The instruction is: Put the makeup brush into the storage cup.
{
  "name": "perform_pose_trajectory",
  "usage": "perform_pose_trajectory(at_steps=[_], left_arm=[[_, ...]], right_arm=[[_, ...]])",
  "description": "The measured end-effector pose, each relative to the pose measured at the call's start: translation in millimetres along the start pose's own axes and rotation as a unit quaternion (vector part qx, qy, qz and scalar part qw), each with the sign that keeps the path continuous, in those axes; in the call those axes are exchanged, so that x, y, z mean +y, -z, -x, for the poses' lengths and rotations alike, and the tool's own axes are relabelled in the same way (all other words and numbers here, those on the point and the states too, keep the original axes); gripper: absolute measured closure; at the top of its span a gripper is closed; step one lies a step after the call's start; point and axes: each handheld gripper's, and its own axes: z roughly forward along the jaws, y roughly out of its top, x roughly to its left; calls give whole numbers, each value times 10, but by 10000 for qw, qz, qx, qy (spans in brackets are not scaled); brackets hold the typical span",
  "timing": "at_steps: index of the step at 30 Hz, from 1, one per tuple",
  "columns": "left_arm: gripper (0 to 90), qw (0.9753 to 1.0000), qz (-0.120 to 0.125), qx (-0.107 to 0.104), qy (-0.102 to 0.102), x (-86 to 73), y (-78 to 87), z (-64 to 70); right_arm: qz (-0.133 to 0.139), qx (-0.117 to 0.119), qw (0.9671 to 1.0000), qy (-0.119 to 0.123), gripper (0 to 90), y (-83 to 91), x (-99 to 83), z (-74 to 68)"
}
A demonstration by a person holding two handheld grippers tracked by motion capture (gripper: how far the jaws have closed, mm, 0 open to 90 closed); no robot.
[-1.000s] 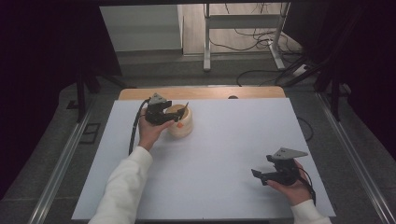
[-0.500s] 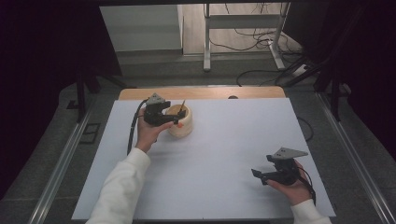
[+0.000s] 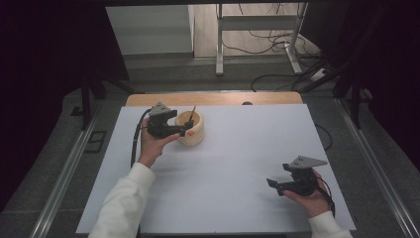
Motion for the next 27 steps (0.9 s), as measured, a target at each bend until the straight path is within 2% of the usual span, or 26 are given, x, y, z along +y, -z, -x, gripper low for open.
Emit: perform_pose_trajectory(at_steps=[5, 8, 11, 18, 27], left_arm=[[170, 9999, -76, -11, -77, -70, 116, 23], [182, 9999, -40, 19, -96, -120, 194, 50], [175, 9998, -147, -33, -134, -154, 234, 88], [171, 9996, -265, -43, -66, -274, 304, 149], [166, 9993, -356, 3, -77, -494, 495, 234]], right_arm=[[14, -51, 10000, 6, 146, 37, -10, -25], [22, -61, 10000, 12, 145, 43, -12, -28], [16, -74, 10000, 0, 145, 38, -11, -20], [35, -57, 10000, -2, 145, 25, -3, 2], [69, -17, 10000, 4, 145, 29, 0, 0]])
